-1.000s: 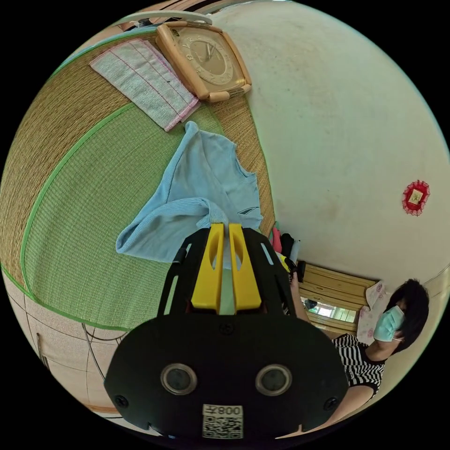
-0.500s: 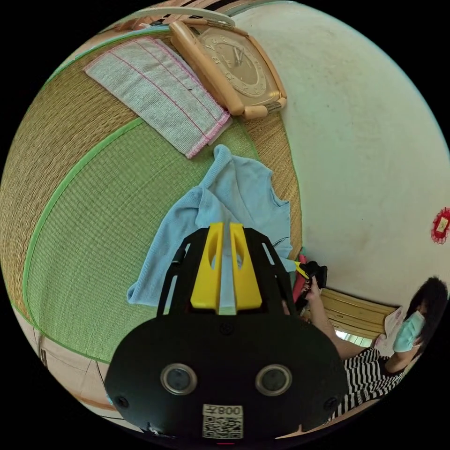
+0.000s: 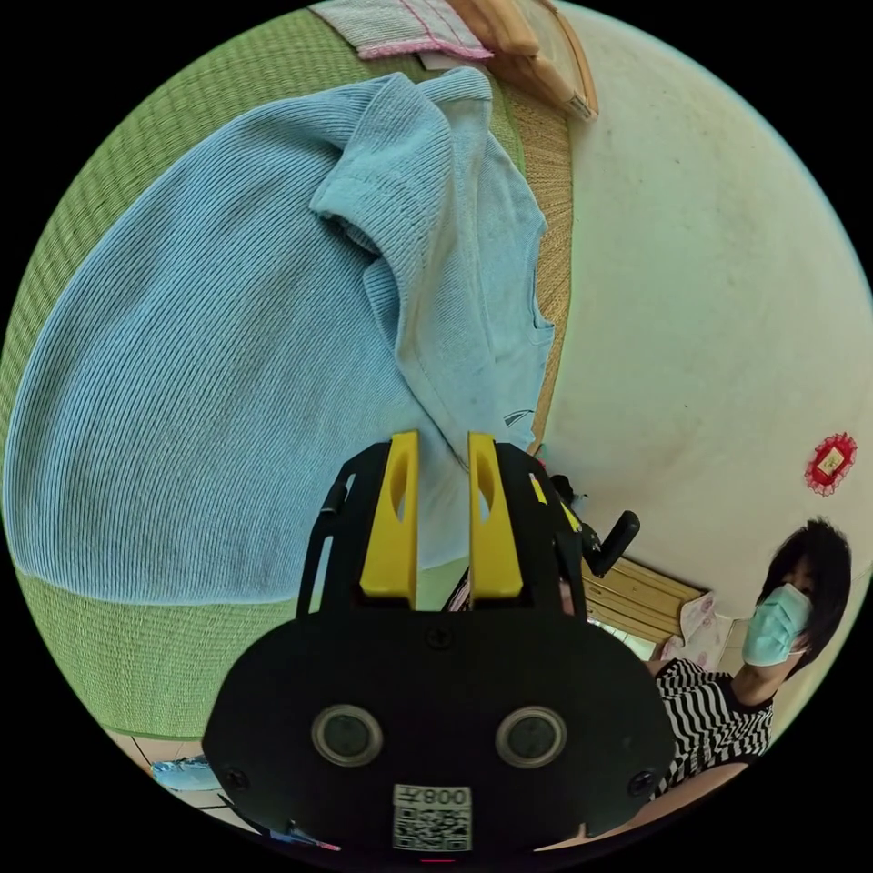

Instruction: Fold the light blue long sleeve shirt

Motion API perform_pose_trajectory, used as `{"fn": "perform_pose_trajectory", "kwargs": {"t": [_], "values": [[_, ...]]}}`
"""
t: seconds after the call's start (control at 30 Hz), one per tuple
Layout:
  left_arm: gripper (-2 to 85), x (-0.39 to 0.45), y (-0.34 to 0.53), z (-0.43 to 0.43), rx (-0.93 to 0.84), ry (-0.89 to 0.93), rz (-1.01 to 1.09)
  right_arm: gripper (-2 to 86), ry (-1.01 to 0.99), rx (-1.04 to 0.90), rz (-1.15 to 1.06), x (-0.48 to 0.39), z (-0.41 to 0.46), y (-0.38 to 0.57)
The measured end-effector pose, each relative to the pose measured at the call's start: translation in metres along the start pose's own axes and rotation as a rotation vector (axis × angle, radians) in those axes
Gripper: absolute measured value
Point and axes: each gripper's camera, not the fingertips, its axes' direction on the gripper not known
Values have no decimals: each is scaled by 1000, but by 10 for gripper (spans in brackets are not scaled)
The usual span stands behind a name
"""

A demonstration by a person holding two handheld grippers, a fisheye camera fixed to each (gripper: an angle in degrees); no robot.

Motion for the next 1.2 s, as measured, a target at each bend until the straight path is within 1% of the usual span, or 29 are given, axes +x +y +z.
{"fn": "perform_pose_trajectory", "kwargs": {"t": [0.03, 0.13, 0.3, 0.37, 0.5, 0.6, 0.7, 0.8, 0.87, 1.0, 1.1, 1.2], "values": [[79, 6, -4, 0, 8, 2, 2, 111, 22, -15, -70, -24, 10, -13], [79, 22, -13, 1, 14, 18, 10, 109, 92, -44, -165, -64, 32, -38], [74, 50, -25, -2, 16, 31, 43, 93, 152, -79, -216, -95, 53, -66], [72, 63, -34, 2, -8, 26, 56, 83, 171, -74, -223, -103, 55, -75], [60, 74, -51, 9, -14, 30, 12, 48, 185, -65, -224, -113, 54, -98], [37, 90, -61, 10, 15, 28, -3, 23, 175, -50, -209, -112, 50, -115], [30, 116, -75, 9, 33, 37, 36, 13, 178, -20, -194, -106, 39, -136], [29, 152, -98, 9, 50, 53, 122, 9, 217, 10, -173, -90, 27, -167], [35, 185, -122, 10, 71, 65, 184, 7, 207, 8, -156, -74, 20, -191], [42, 226, -149, 13, 88, 44, 240, 7, 195, -18, -26, -29, 13, -231], [42, 250, -152, 11, 104, 50, 289, 8, 128, 47, 36, -12, -6, -229], [37, 263, -142, 10, 66, -28, 329, 6, -1, 73, 24, -21, -9, -211]]}}
